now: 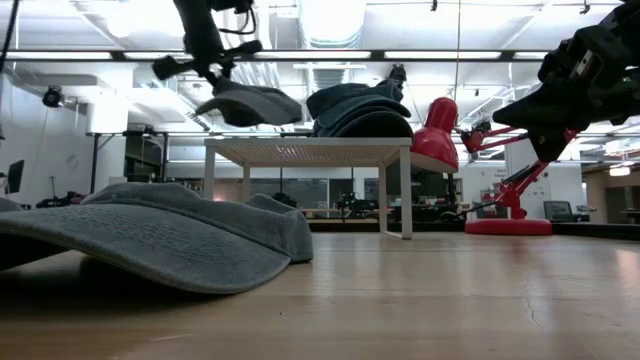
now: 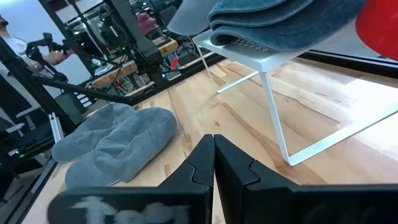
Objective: Pick & Place hat
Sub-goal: Put the top gray cap on the shelf
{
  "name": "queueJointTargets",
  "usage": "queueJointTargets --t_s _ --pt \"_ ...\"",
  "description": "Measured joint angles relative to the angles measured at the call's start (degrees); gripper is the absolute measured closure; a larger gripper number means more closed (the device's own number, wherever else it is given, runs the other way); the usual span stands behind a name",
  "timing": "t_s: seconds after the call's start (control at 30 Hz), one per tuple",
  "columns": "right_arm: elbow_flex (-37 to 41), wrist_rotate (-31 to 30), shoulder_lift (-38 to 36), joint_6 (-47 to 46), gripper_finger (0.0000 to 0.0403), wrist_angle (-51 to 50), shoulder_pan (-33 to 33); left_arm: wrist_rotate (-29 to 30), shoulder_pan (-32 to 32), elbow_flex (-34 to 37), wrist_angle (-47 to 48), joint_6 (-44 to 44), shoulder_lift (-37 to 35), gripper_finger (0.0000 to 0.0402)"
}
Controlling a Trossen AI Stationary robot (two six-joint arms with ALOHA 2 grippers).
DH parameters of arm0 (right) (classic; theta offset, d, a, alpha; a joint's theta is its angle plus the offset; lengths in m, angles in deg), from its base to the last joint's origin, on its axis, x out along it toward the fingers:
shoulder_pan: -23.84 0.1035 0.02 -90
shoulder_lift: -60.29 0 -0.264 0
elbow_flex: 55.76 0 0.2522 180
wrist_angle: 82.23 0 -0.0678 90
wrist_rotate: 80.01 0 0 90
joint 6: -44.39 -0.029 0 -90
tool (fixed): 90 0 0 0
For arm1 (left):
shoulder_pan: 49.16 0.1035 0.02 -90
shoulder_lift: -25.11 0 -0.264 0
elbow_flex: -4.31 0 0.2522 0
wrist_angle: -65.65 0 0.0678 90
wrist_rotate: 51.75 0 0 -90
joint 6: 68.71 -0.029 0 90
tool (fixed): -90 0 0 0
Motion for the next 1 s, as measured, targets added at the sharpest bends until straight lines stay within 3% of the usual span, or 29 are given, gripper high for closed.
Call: queueJointTargets --t_s 0.37,1.0 --pt "0.0 0.0 0.0 0.0 0.0394 0.0 0.0 -3.8 1.3 0.0 -2.8 0.4 5.2 0.0401" --pt "0.0 0.0 0.1 0.0 0.0394 0.0 0.0 -3.4 1.3 0.7 -5.7 1.2 8.6 0.0381"
